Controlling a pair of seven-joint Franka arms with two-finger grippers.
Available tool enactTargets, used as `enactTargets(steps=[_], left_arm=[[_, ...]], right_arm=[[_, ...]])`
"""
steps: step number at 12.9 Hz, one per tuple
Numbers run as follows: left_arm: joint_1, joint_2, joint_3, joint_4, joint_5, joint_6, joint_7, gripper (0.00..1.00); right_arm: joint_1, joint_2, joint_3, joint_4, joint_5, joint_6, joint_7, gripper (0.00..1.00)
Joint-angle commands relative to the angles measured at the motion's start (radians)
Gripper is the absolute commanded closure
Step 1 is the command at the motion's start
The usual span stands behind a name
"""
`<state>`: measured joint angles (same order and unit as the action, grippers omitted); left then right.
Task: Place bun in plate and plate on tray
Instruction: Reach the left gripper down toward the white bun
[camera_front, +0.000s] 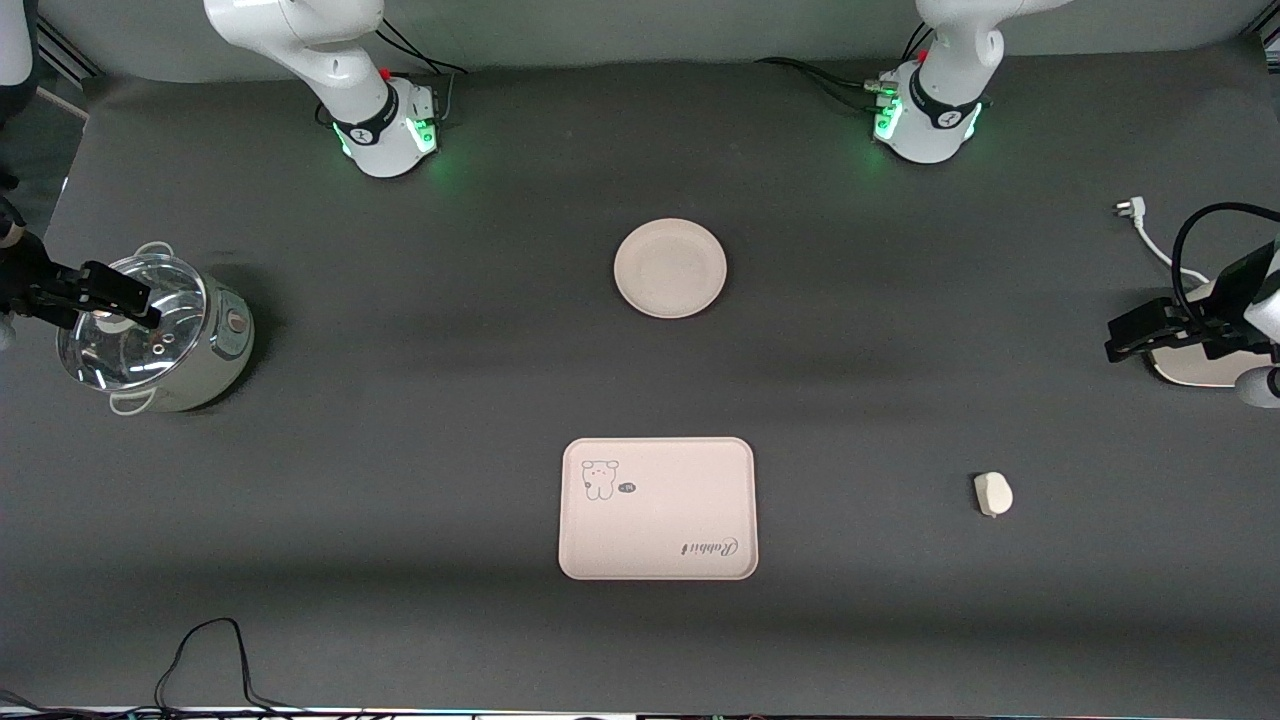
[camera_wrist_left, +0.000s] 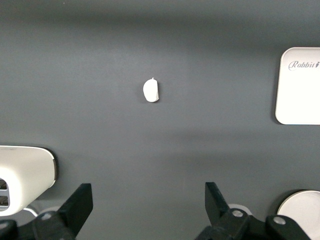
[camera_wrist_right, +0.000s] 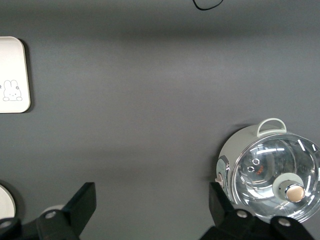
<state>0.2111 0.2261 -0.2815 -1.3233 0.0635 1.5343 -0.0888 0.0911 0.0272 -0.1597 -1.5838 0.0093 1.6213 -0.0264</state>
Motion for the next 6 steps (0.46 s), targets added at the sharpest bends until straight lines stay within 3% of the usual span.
enactTargets(steps=[1, 6], left_arm=[[-0.004, -0.034, 0.016, -0.024, -0.007, -0.008, 0.011, 0.0], [-0.018, 0.057, 0.016, -0.028, 0.001, 0.039, 0.014, 0.0]], right_arm=[[0.004, -0.009, -0.006, -0.004, 0.009, -0.009, -0.02, 0.0], [0.004, -0.009, -0.007, -0.004, 0.009, -0.009, -0.02, 0.0]])
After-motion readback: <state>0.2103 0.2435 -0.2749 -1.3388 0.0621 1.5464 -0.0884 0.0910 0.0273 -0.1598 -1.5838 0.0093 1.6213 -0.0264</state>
